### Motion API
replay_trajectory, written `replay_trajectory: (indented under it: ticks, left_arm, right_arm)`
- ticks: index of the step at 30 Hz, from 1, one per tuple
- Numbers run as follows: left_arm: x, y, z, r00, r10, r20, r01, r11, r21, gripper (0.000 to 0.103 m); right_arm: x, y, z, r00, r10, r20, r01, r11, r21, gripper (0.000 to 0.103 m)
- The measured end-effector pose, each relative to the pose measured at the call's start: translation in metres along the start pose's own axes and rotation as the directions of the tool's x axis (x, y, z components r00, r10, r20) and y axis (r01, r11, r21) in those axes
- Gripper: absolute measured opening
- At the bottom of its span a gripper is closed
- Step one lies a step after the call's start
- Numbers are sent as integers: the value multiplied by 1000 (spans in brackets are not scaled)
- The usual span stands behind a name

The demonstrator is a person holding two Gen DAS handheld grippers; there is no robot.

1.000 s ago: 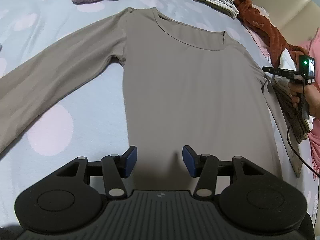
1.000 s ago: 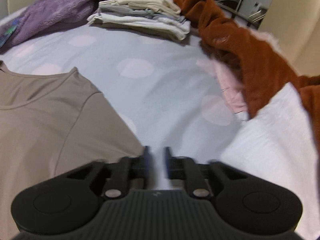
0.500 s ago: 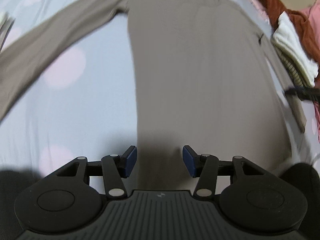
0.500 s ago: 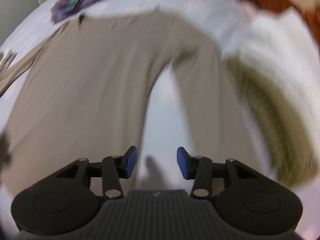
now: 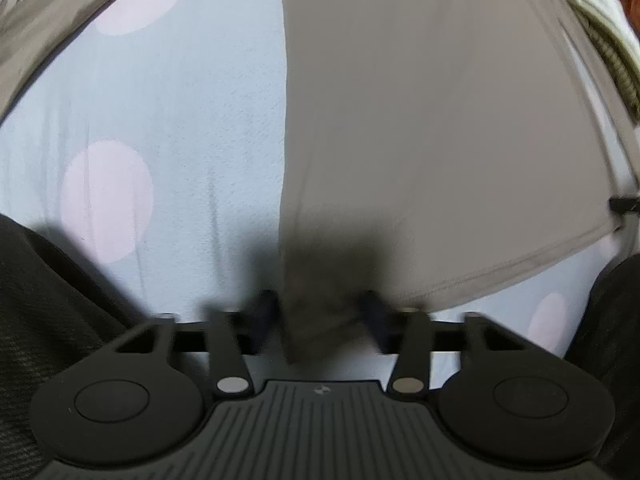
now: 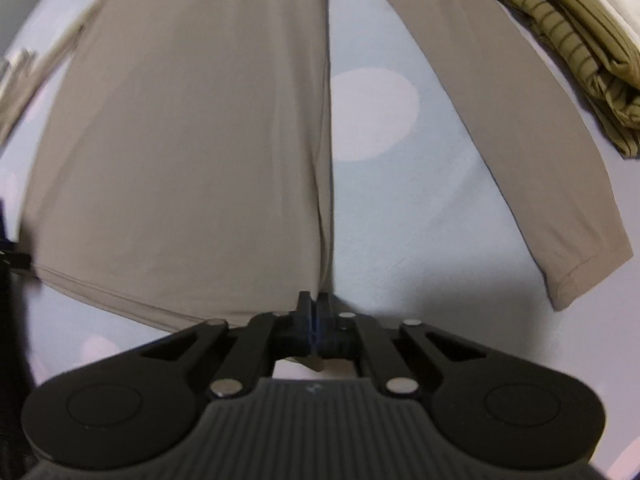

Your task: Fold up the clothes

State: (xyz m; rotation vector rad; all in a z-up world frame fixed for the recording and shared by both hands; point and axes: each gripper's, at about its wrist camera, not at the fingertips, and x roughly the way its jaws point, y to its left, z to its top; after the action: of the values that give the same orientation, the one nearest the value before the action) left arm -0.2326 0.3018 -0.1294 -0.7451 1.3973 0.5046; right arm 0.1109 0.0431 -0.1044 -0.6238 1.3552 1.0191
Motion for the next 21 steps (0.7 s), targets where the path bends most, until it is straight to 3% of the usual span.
replay_trajectory:
  ticks: [2,7,10,12,14,16,19,21]
  left_arm:
    - [-1,1,-3,1000,-6,-28,7,1000,18,3]
    - [-6,3,-11,999,-21,-37,22,999,36,2]
    - [-6,5,-10,999,-15,-42,15,1000,21,12]
    - [-8,8,-9,999,-34,-43,34,999,-1,28]
    - [-25,21,-11,996,-91,15,91,995,-45,41]
    - [-46,40,-14,984,-143,103,153,984,-93,43]
    - [-85,81,-22,938,-193,288,248,954,-168,46]
    - [-100,121,-31,907,-161,390,271,931,-245,48]
  right_arm:
    - [-7,-1,-4,1000,2,7,-2,1000,-1,2]
    - [-17,1,-14,1000,-2,-5,2,999,-36,2]
    - [-8,3,-15,999,-31,-25,30,998,-61,2]
    - [-1,4,-16,998,-51,-38,48,996,-79,9]
    - [-2,8,-13,994,-101,-37,97,991,-94,16]
    - [-14,20,-5,982,-187,15,187,975,-117,32]
    - [-38,52,11,940,-298,164,322,934,-152,32]
    - [-48,86,24,929,-262,263,316,929,-191,32]
